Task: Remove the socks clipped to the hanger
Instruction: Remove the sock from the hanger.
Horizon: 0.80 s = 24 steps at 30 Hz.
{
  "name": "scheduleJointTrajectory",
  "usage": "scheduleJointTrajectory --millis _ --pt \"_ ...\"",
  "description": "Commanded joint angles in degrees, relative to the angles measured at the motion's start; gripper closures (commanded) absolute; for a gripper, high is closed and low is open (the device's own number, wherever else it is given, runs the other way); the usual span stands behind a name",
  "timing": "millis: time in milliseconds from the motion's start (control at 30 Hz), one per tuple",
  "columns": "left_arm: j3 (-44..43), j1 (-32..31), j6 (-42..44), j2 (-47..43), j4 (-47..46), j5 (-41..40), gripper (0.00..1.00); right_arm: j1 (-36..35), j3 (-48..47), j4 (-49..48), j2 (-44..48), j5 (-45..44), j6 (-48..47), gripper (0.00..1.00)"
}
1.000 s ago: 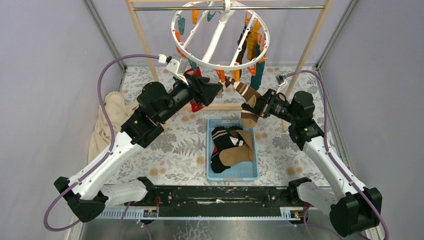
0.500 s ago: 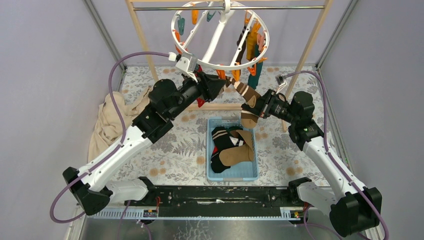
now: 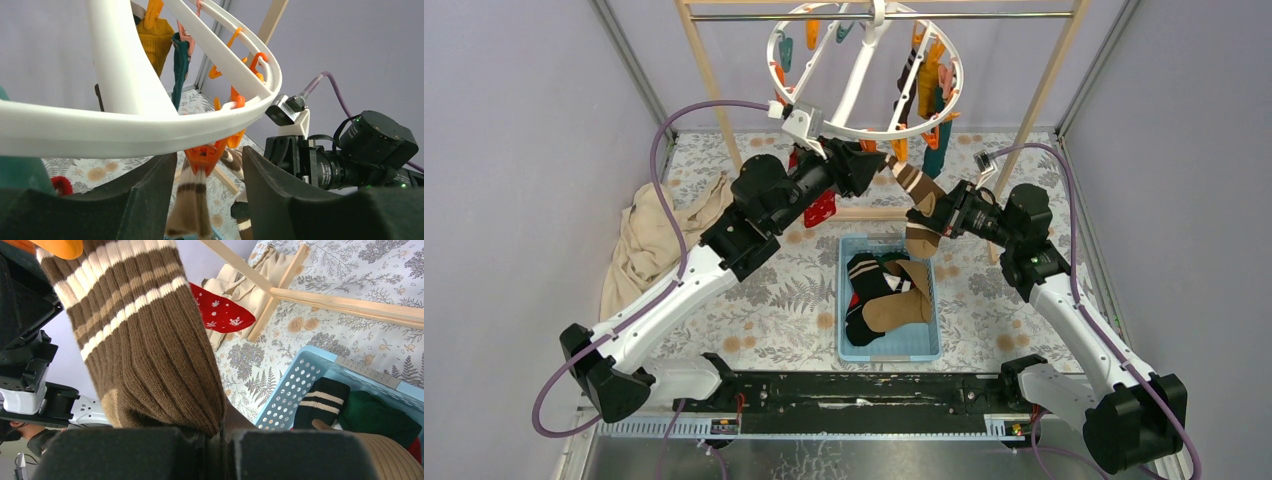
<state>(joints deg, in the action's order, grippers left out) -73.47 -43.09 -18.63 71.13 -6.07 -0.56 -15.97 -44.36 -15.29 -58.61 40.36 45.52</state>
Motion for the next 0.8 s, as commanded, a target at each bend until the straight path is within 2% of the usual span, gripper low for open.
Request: scheduleJointTrajectory --millis 0,100,233,767 --pt "-2.4 -0.3 0.9 0.1 -4.2 -2.0 0.37 0.1 -0.3 -3.0 0.2 2.3 0.4 1.0" --pt "-2.2 -0.3 1.0 -0.2 -3.3 -3.0 0.28 0.1 -0.3 -3.1 0.0 2.4 0.3 1.0" --pt "-1.3 -0.3 1.5 -0.8 -4.1 -3.9 0.22 0.1 -0.2 -3.4 -0.2 2.6 0.4 1.0" --pt "-1.5 -0.3 1.1 1.9 -9.7 -4.4 0.31 0.1 -0.3 -3.0 -0.1 3.0 0.3 1.0"
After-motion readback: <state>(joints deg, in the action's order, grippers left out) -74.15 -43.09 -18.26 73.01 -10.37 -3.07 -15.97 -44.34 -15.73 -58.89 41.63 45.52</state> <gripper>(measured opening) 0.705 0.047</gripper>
